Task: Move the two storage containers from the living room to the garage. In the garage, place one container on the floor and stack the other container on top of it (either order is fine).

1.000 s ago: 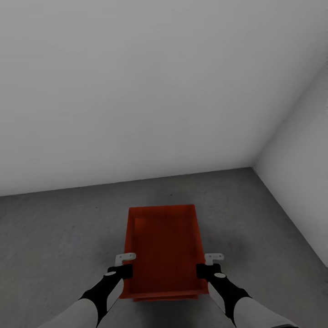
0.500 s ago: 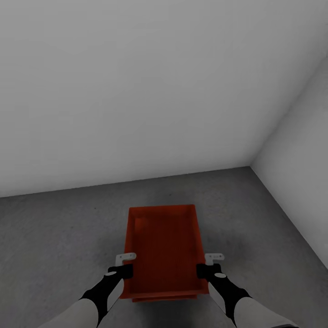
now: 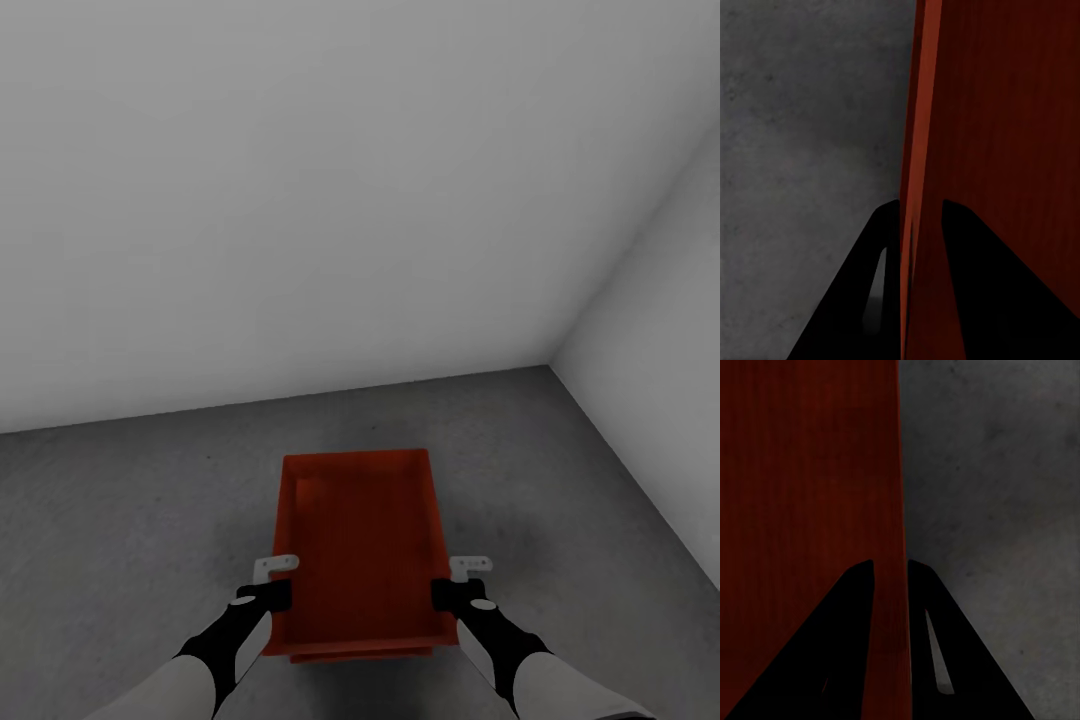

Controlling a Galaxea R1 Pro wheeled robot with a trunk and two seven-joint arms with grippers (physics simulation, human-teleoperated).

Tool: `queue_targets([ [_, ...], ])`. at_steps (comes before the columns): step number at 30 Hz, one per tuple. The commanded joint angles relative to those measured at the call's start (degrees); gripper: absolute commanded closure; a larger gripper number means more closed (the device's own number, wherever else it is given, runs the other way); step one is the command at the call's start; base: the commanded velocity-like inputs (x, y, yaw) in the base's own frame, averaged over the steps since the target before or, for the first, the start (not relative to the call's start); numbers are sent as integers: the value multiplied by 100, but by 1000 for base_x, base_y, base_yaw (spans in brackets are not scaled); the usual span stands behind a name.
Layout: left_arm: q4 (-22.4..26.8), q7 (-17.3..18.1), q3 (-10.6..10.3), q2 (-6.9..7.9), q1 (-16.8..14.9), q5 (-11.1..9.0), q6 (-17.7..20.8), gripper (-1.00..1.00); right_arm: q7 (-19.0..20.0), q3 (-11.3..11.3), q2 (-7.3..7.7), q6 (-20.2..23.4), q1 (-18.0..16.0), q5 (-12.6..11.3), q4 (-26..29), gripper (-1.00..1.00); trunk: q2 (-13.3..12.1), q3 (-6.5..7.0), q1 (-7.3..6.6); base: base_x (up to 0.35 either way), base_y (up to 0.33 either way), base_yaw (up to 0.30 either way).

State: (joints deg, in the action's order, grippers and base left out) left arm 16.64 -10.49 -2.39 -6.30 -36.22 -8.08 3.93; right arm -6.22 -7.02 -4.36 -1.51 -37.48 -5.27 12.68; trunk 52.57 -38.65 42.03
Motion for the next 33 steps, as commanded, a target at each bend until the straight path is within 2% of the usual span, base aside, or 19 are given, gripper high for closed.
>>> queue_targets([
  [1, 29, -155, 55, 191, 1, 52, 37, 100, -72, 122, 6, -22, -5, -36, -11, 100, 3, -4, 0, 0, 0, 0],
  [9, 27, -155, 55, 191, 0, 47, 37, 100, -72, 122, 12, -21, -6, -36, -11, 100, 3, -4, 0, 0, 0, 0],
  [33, 33, -155, 55, 199, -1, 39, 37, 100, -72, 122, 14, -23, -5, -36, -11, 100, 966, -435, 528, 0, 0, 0],
])
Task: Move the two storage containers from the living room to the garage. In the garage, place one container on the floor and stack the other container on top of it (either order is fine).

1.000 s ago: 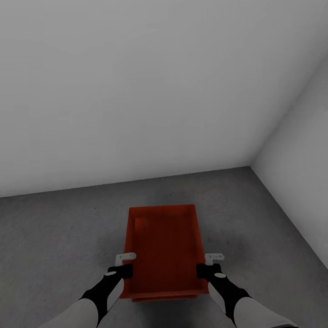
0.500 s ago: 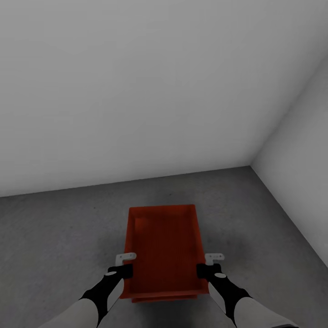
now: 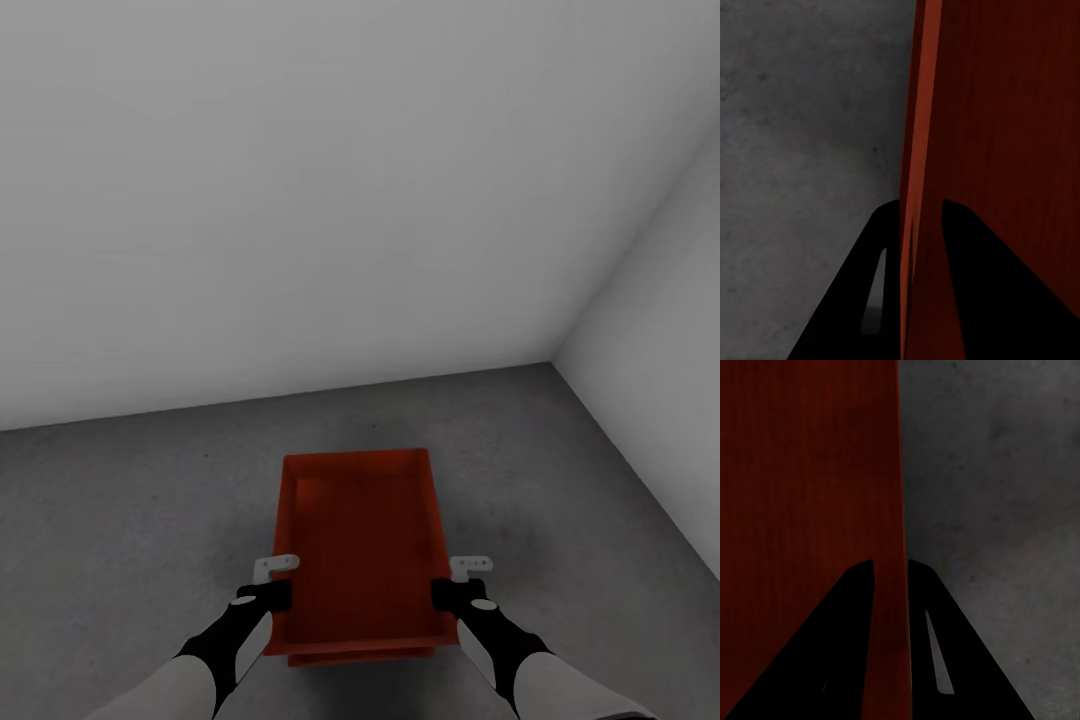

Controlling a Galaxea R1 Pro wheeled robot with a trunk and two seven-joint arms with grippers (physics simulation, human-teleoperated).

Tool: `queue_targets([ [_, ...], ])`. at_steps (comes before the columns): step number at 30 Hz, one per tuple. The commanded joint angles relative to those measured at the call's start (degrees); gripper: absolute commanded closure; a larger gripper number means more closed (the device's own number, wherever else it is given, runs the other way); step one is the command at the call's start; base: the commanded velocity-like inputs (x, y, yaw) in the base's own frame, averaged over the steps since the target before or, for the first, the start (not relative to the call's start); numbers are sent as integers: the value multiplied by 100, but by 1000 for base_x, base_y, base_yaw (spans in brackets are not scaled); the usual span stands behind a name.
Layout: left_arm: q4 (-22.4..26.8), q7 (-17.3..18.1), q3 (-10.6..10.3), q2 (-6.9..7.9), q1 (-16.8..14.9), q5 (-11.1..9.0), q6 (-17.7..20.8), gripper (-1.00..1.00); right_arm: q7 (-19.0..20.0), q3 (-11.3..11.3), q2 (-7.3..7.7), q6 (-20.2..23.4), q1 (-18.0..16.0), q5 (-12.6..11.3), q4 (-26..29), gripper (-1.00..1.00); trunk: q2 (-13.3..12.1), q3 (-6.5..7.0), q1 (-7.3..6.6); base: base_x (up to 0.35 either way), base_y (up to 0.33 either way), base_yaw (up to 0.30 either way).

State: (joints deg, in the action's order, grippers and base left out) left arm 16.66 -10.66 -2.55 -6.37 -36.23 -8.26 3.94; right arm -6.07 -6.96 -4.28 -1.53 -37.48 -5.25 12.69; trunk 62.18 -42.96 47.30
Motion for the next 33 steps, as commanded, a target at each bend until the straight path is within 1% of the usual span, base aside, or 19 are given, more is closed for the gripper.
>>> queue_targets([
  [1, 30, -138, 71, 207, -2, 56, 37, 100, -87, 116, 6, -21, -4, -38, -12, 100, 44, -22, 23, 0, 0, 0],
  [17, 30, -138, 71, 207, 1, 61, 37, 100, -87, 116, 6, -21, -4, -38, -12, 100, 686, -309, 374, 0, 0, 0],
  [33, 24, -138, 71, 207, 0, 62, 37, 100, -87, 116, 6, -16, -4, -38, -12, 100, 686, -309, 374, 0, 0, 0],
])
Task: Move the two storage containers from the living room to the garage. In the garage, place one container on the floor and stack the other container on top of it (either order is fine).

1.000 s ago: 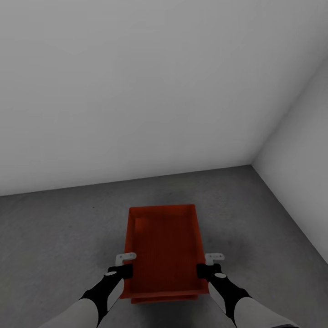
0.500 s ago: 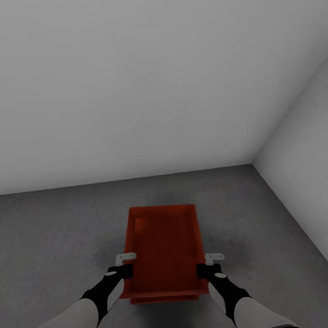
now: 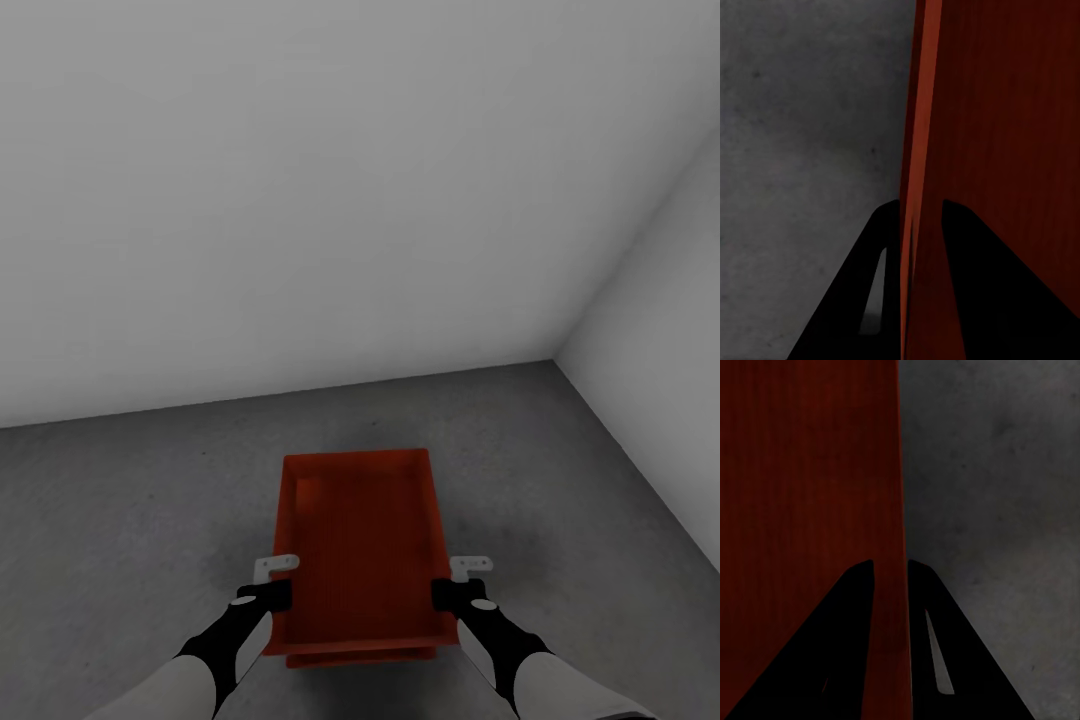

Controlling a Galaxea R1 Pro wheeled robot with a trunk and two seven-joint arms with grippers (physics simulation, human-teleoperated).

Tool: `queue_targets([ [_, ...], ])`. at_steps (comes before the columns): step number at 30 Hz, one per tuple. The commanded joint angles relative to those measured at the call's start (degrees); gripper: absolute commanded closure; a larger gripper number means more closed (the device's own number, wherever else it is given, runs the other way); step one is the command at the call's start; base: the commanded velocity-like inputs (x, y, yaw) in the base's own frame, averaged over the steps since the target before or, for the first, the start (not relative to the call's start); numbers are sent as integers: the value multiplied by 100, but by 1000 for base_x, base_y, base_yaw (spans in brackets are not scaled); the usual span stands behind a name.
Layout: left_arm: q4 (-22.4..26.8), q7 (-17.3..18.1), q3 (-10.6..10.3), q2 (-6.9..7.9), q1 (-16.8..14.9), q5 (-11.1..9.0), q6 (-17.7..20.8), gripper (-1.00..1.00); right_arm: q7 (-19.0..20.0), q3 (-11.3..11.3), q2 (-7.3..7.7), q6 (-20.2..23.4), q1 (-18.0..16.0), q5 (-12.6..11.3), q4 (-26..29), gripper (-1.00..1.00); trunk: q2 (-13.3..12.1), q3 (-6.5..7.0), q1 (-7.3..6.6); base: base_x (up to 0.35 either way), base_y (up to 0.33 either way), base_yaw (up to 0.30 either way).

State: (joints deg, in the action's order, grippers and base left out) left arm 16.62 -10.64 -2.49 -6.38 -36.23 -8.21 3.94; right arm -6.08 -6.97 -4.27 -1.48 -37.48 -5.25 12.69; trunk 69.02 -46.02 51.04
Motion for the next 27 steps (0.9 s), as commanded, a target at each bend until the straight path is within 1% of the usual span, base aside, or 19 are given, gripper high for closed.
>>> queue_targets([
  [1, 29, -140, 65, 207, 1, 56, 37, 100, -87, 117, 6, -20, -4, -38, -12, 100, 2, -3, 0, 0, 0, 0],
  [12, 27, -140, 65, 207, 1, 56, 37, 100, -87, 117, 6, -19, -4, -38, -12, 100, 2, -3, 0, -1, 0, 0],
  [20, 26, -140, 65, 207, 1, 58, 37, 100, -87, 117, 6, -19, -4, -38, -12, 100, 2, -3, 0, -80, 0, 0],
  [27, 26, -140, 65, 207, 0, 63, 37, 100, -87, 117, 6, -20, -4, -38, -12, 100, 2, -3, 0, -17, 0, 0],
])
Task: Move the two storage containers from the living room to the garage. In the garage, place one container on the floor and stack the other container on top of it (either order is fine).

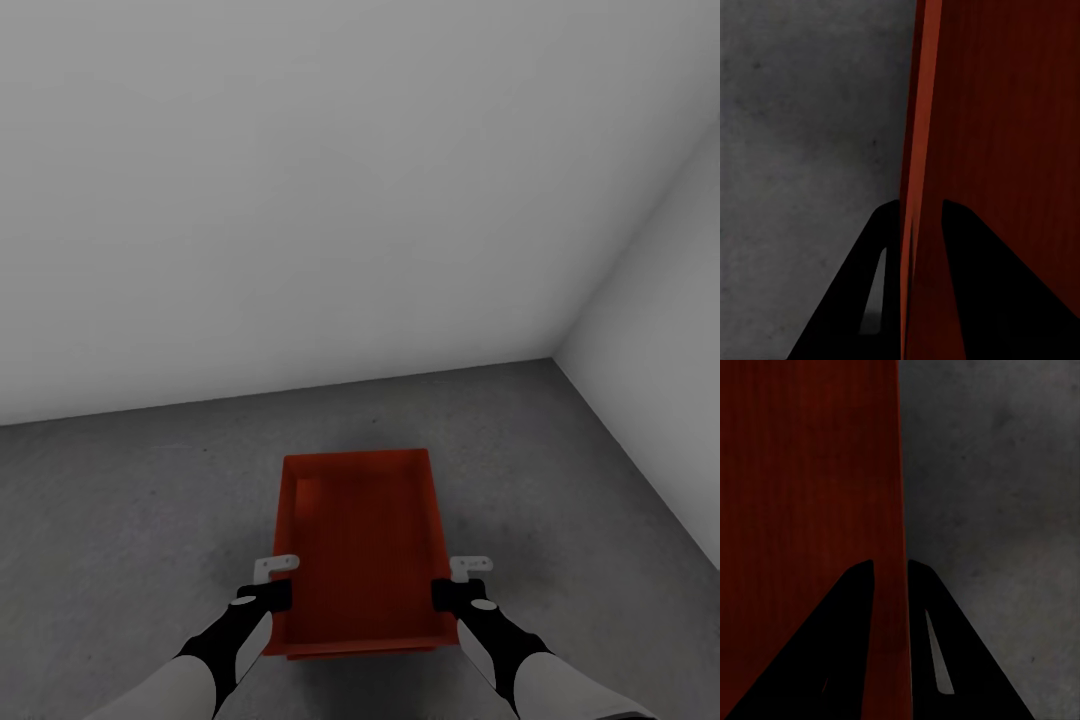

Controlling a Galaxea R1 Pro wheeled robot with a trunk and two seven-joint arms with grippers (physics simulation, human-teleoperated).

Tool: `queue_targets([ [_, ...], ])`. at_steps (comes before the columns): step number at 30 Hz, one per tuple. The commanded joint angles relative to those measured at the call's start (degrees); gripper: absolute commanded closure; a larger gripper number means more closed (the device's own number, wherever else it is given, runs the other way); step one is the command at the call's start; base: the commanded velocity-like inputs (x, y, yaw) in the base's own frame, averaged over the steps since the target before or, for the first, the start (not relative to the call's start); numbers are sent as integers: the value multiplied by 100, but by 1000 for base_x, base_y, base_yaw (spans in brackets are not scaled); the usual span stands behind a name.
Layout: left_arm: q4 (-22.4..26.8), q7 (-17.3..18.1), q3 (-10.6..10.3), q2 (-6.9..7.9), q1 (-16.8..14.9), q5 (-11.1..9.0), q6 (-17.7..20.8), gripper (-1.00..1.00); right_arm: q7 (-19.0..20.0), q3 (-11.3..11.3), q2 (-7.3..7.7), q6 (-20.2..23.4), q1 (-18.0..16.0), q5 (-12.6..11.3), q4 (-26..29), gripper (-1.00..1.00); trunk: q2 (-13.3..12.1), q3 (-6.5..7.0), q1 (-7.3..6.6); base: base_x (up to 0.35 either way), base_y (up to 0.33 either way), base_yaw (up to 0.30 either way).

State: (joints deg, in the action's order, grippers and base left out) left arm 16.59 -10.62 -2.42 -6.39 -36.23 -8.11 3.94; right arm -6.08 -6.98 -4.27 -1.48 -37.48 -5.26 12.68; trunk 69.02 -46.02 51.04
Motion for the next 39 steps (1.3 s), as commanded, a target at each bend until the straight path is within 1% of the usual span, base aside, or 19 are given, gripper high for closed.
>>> queue_targets([
  [1, 28, -142, 58, 208, 1, 53, 37, 100, -86, 118, 6, -20, -5, -37, -11, 100, 2, -3, 0, -3, 0, 0],
  [39, -7, -142, 58, 205, 2, 47, 37, 100, -86, 118, 6, -19, -5, -37, -11, 100, 2, -3, 0, -11, 0, 0],
])
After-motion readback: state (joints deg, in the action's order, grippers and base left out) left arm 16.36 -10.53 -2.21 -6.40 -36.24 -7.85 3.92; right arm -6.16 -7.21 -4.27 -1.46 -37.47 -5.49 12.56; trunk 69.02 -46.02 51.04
